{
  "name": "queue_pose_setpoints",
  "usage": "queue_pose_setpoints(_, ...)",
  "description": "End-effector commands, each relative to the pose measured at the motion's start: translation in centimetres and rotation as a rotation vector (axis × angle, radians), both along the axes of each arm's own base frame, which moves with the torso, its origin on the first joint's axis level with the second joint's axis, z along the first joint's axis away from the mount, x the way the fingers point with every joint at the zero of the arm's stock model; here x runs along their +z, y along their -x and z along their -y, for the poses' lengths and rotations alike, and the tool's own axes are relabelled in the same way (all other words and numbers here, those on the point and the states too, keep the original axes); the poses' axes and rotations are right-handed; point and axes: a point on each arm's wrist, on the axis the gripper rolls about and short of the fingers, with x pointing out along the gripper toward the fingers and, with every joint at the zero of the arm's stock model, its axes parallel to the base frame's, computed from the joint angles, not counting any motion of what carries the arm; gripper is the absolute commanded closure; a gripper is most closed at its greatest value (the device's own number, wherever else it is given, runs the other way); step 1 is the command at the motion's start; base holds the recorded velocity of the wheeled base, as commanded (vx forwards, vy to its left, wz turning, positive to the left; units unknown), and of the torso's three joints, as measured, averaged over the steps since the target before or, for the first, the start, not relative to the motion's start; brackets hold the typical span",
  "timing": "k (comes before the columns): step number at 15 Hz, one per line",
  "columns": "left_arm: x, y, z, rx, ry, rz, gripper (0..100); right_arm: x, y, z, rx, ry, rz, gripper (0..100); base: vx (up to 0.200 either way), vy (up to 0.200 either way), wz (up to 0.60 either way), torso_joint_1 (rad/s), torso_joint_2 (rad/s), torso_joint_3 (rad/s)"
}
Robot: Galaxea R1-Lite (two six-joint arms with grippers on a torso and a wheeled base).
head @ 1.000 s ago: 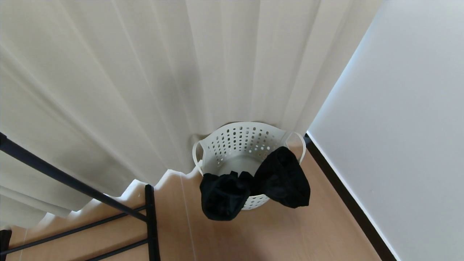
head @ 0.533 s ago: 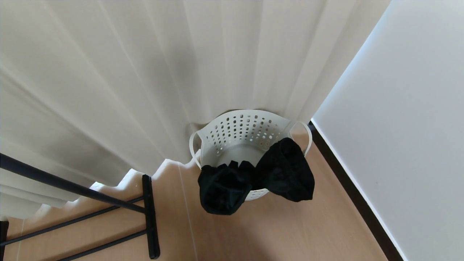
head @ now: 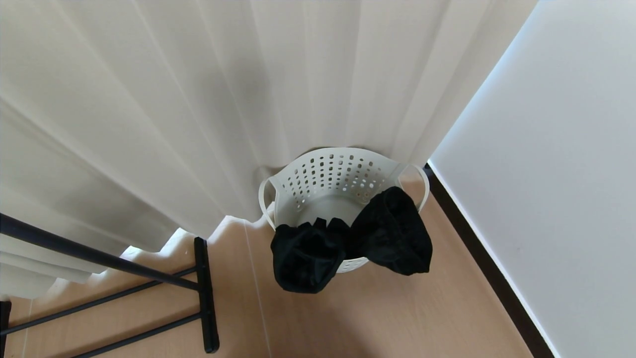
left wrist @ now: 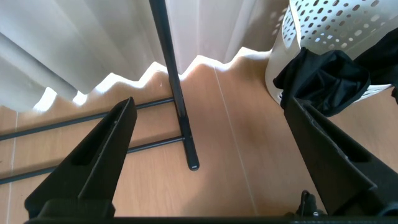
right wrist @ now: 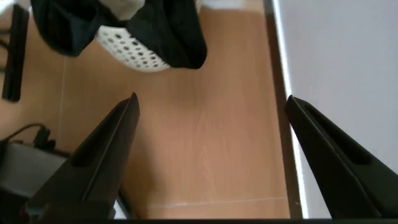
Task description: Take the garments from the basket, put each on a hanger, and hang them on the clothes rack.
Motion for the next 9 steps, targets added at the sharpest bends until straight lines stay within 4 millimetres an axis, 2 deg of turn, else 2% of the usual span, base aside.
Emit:
queue_pose_setpoints(1,0.0,0.0,0.0,0.001,0.000,0.001,0,2.9,-4.1,-1.1,0.160,0.144,-0.150,0,0.000,0.000,0.00,0.000,0.00,0.000)
queue_pose_setpoints(2,0.0,0.0,0.0,0.001,0.000,0.001,0,3.7,-4.9,-1.3,0.184,0.201,-0.148,0,0.000,0.000,0.00,0.000,0.00,0.000)
queue_pose_setpoints(5,0.0,0.0,0.0,0.001,0.000,0.001,0,6.0,-9.9,-2.4,0.259,0.378,-0.189,0,0.000,0.000,0.00,0.000,0.00,0.000)
queue_pose_setpoints(6,0.0,0.0,0.0,0.001,0.000,0.001,0,6.1,-10.4,-2.5,0.268,0.392,-0.199,0,0.000,0.000,0.00,0.000,0.00,0.000)
queue_pose_setpoints(8,0.0,0.0,0.0,0.001,0.000,0.001,0,6.2,-15.4,-4.0,0.336,0.481,-0.267,0,0.000,0.000,0.00,0.000,0.00,0.000)
queue_pose_setpoints(9,0.0,0.0,0.0,0.000,0.000,0.001,0,6.3,-17.3,-4.5,0.353,0.506,-0.269,0,0.000,0.000,0.00,0.000,0.00,0.000)
